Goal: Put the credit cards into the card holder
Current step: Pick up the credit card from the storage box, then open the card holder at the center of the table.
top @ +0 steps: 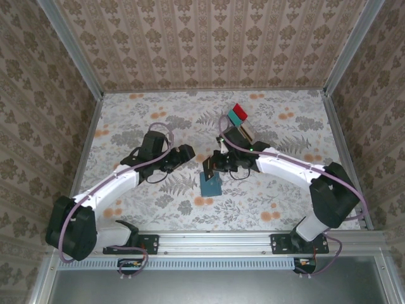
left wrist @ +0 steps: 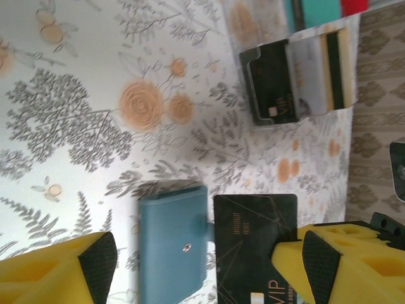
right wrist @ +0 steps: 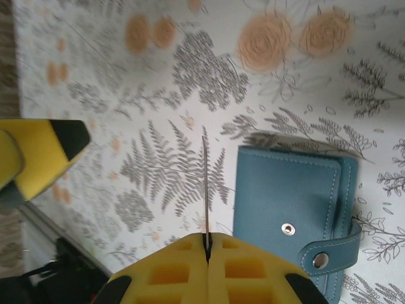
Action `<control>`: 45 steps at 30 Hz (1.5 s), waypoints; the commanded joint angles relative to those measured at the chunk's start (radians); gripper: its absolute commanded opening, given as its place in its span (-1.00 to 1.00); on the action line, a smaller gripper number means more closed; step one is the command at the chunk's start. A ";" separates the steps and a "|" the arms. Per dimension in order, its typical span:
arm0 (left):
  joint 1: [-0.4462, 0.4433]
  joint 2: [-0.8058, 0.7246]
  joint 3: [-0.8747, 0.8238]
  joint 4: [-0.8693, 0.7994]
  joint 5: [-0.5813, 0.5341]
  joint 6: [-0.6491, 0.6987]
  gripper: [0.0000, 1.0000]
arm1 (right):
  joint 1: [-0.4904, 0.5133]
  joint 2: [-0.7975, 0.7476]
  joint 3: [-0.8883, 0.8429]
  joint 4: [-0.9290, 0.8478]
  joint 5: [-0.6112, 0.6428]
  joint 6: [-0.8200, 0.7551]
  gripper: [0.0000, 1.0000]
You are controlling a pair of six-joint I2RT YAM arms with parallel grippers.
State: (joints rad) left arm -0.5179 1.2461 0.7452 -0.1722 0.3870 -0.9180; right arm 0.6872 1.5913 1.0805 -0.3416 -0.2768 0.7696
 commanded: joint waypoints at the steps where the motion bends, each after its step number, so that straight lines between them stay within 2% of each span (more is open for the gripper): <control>1: -0.015 -0.017 -0.001 -0.045 -0.047 0.040 0.61 | 0.022 0.032 0.035 -0.100 0.126 -0.026 -1.00; 7: -0.040 -0.001 0.023 -0.079 -0.067 0.069 0.61 | 0.016 0.017 0.000 -0.154 0.219 -0.040 -1.00; 12: -0.067 0.023 0.049 -0.108 -0.090 0.096 0.62 | -0.011 -0.027 -0.053 -0.148 0.229 -0.035 -1.00; 17: -0.111 0.086 0.125 -0.211 -0.140 0.157 0.62 | -0.041 -0.052 -0.099 -0.145 0.229 -0.036 -1.00; 24: -0.204 0.223 0.268 -0.377 -0.231 0.240 0.65 | -0.077 -0.054 -0.179 -0.089 0.201 -0.033 -1.00; 31: -0.305 0.399 0.433 -0.529 -0.308 0.287 0.78 | -0.087 -0.060 -0.259 -0.017 0.185 0.002 -1.00; 32: -0.315 0.417 0.450 -0.542 -0.316 0.287 0.90 | -0.087 -0.059 -0.268 -0.009 0.185 0.007 -1.00; 34: -0.337 0.465 0.493 -0.577 -0.333 0.290 0.96 | -0.089 -0.064 -0.287 0.005 0.191 0.018 -1.00; 40: -0.374 0.568 0.568 -0.641 -0.376 0.294 0.98 | -0.089 -0.083 -0.333 0.041 0.203 0.048 -1.00; 45: -0.375 0.621 0.588 -0.633 -0.355 0.289 1.00 | -0.089 -0.089 -0.359 0.056 0.206 0.064 -1.00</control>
State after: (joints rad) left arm -0.8906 1.8439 1.3033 -0.7597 0.0441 -0.6491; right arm 0.5999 1.4918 0.7628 -0.2546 -0.0887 0.8108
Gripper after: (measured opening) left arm 0.994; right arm 0.056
